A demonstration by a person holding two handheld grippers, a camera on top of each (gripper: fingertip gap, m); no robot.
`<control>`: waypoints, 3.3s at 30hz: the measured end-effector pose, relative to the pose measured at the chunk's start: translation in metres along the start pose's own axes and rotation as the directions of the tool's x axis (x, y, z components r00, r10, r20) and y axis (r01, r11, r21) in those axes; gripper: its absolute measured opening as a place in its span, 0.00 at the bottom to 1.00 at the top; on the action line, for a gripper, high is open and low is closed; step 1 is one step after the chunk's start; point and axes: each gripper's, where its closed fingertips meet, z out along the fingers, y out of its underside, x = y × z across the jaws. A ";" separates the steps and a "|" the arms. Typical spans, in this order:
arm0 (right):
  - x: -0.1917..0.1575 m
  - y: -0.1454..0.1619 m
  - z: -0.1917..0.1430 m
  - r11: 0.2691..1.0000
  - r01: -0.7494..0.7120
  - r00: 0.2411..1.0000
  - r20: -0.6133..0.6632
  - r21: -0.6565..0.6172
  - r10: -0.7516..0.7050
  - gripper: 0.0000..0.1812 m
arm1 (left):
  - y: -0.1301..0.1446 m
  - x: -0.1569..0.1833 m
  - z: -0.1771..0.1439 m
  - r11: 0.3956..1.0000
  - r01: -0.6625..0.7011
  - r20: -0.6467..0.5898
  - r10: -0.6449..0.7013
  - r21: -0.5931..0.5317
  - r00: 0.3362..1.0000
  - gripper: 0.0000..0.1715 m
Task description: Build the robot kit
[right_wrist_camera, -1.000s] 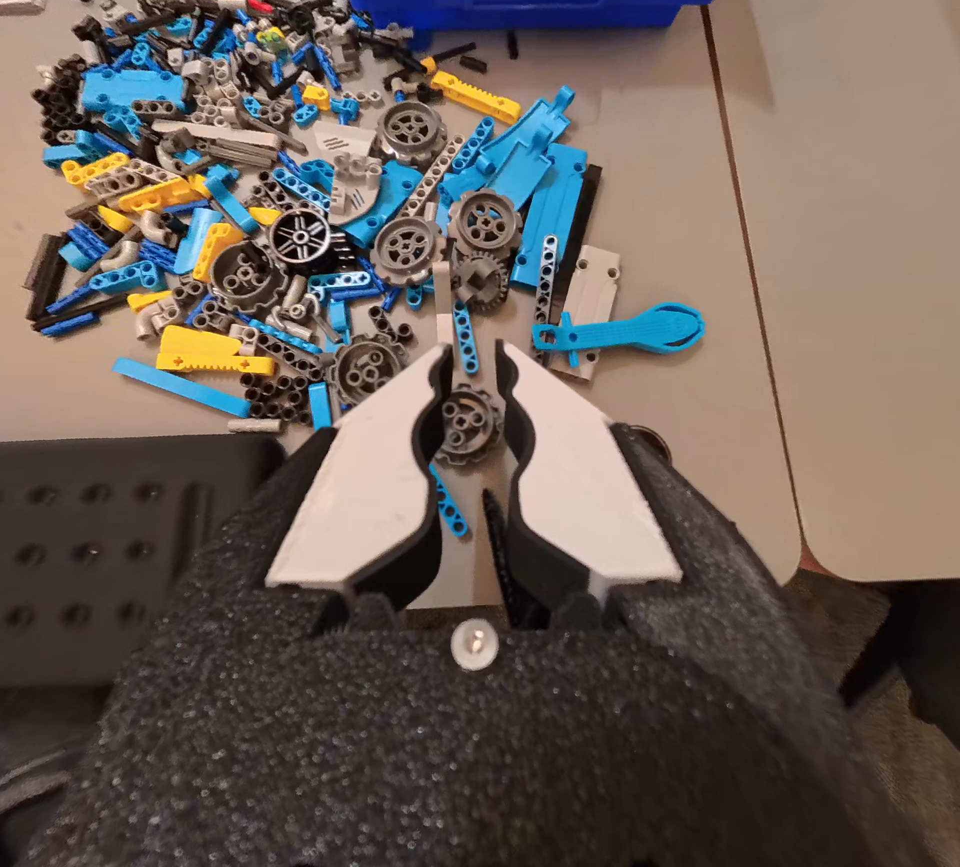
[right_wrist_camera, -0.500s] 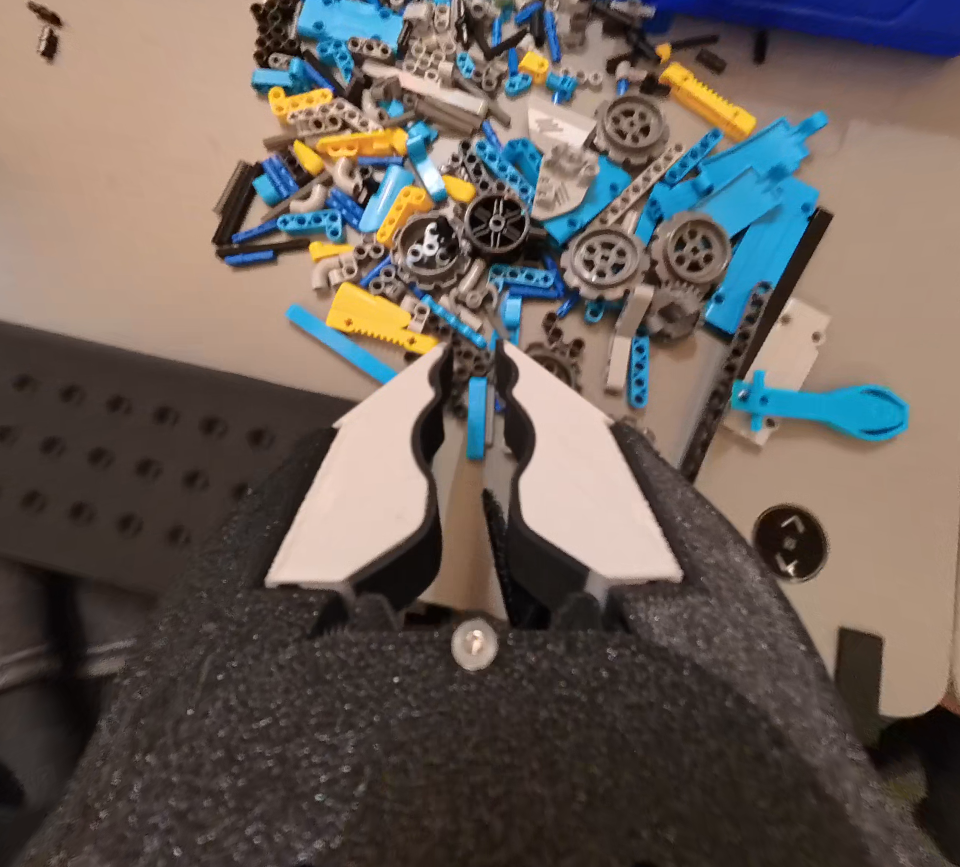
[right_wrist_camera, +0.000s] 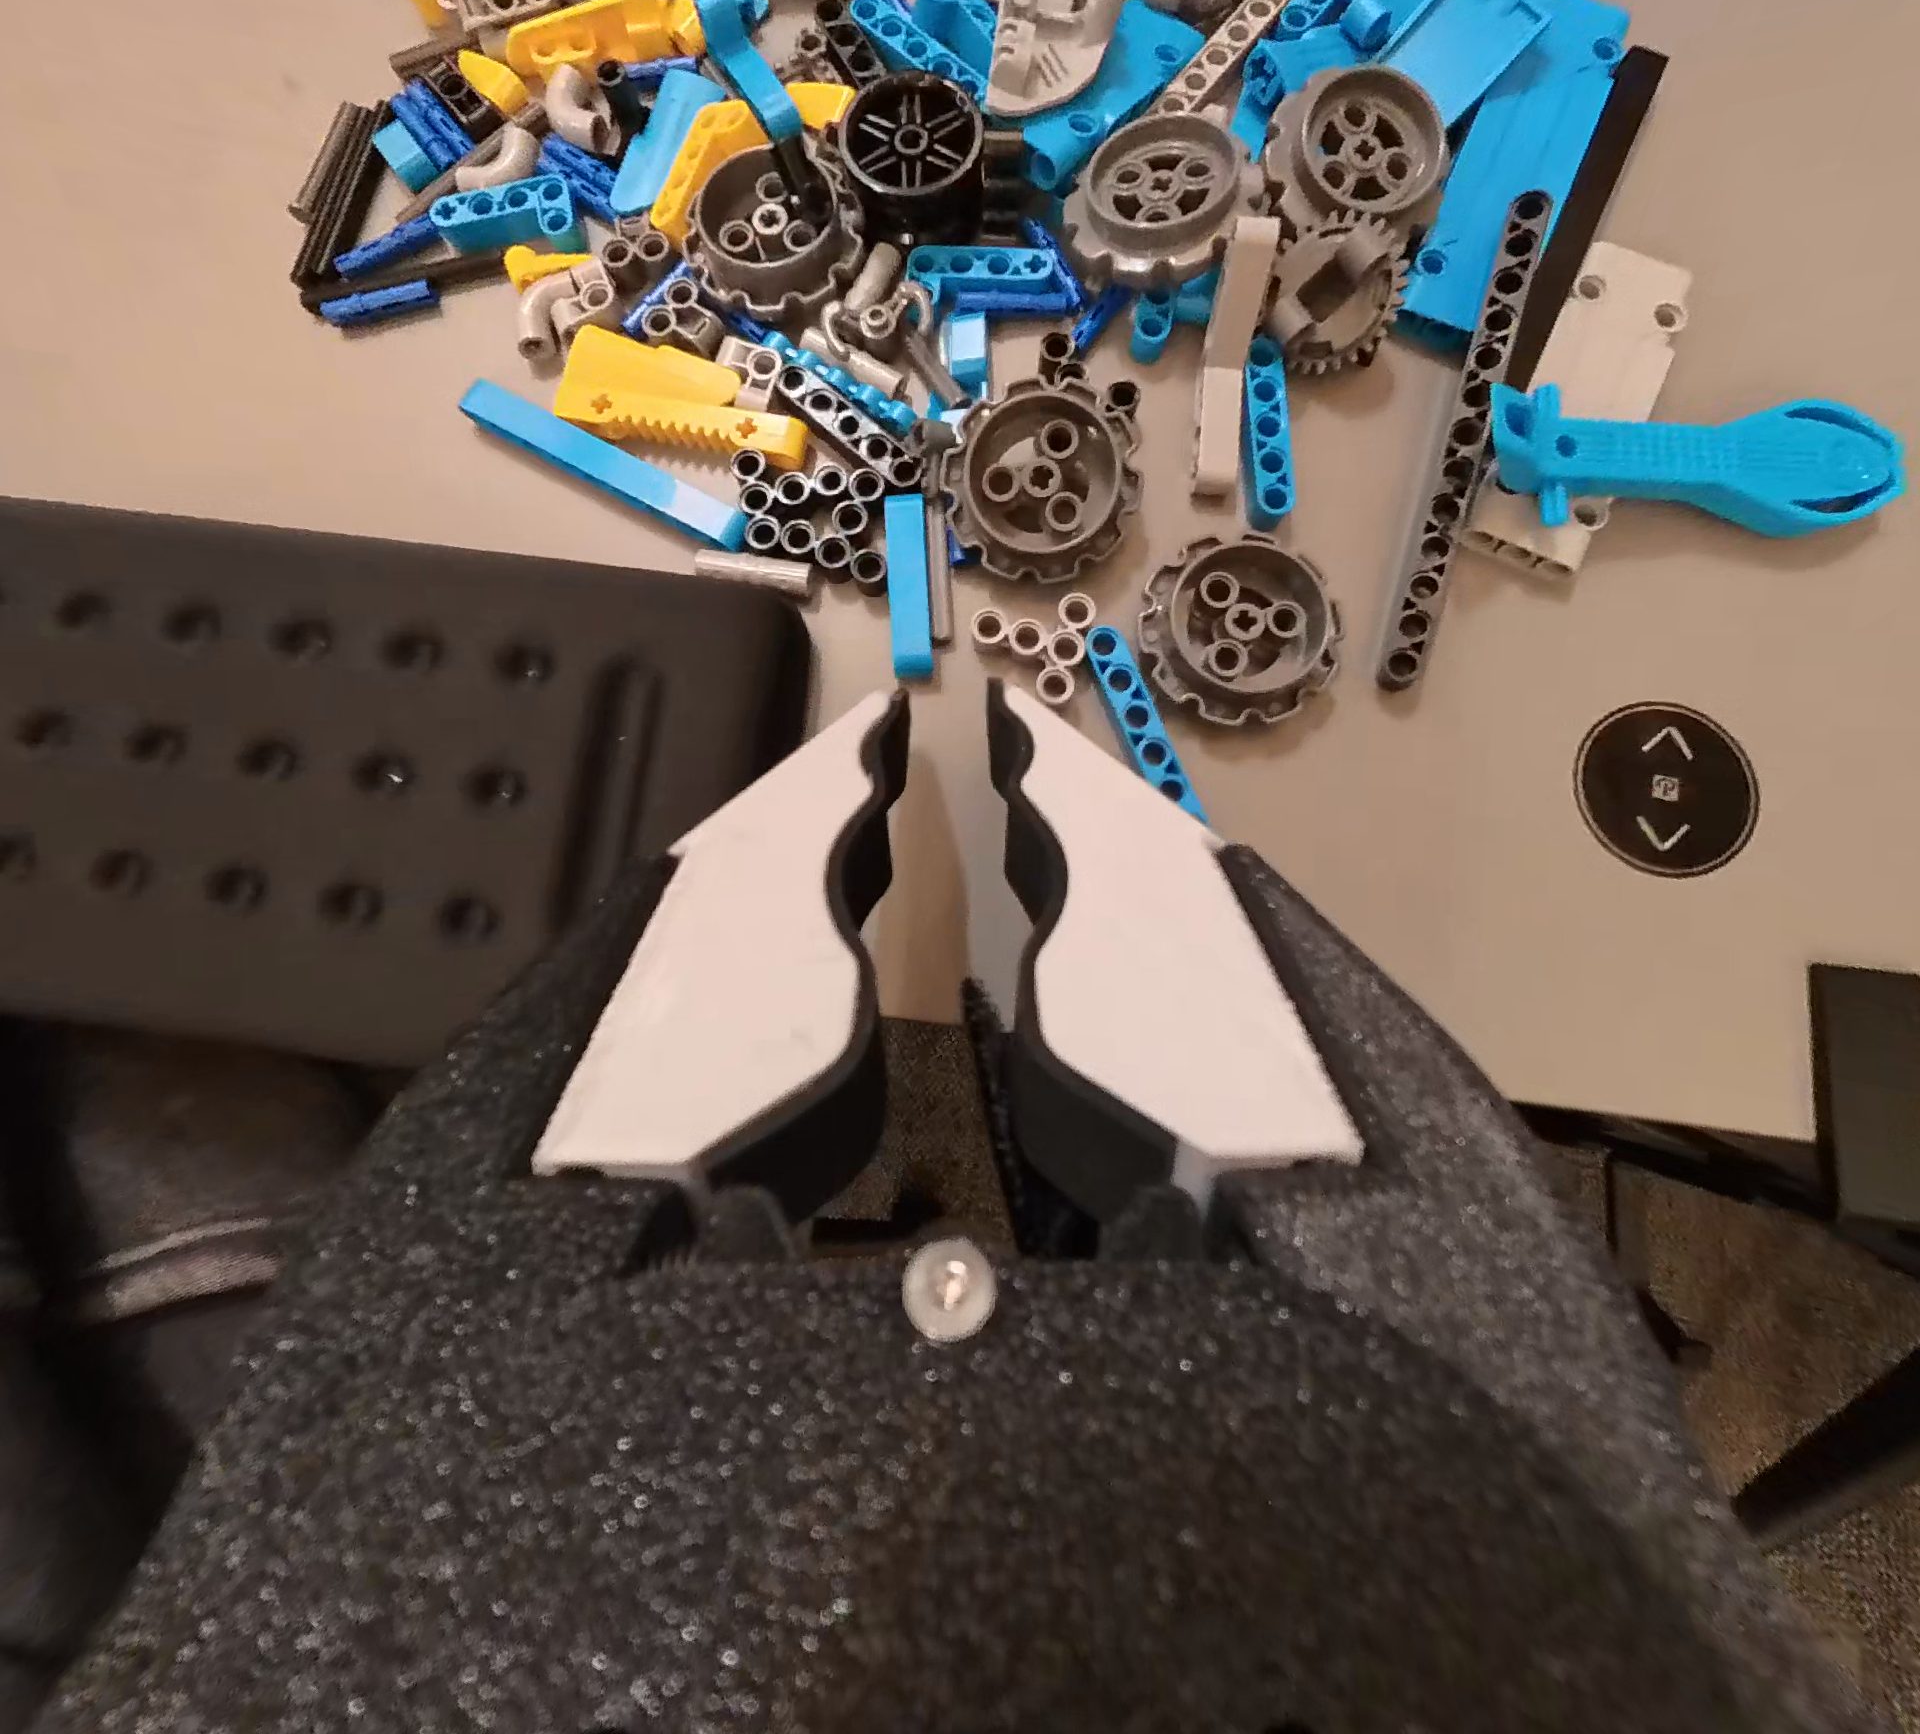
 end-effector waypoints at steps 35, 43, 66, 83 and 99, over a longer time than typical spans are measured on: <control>-0.015 -0.058 -0.019 0.977 0.084 0.995 -0.068 0.194 -0.072 0.04 | 0.001 0.003 0.001 1.000 -0.019 0.000 0.019 -0.008 1.000 0.36; -0.207 -0.102 0.091 0.978 0.201 0.942 0.264 0.056 -0.209 0.04 | 0.001 0.004 0.001 0.999 -0.040 0.007 0.040 -0.009 0.999 0.36; -0.061 -0.063 0.025 0.995 -0.046 0.999 -0.010 -0.093 0.046 0.14 | 0.005 0.007 0.002 0.997 -0.069 0.005 0.069 -0.030 0.998 0.36; -0.017 -0.021 0.024 0.968 -0.231 0.972 0.031 -0.097 0.235 0.10 | 0.006 0.012 0.002 0.992 -0.124 0.014 0.125 -0.037 0.992 0.36; -0.014 -0.020 0.028 0.991 -0.106 0.994 -0.013 -0.079 0.106 0.12 | 0.006 0.015 0.002 0.986 -0.160 0.021 0.161 -0.039 0.987 0.36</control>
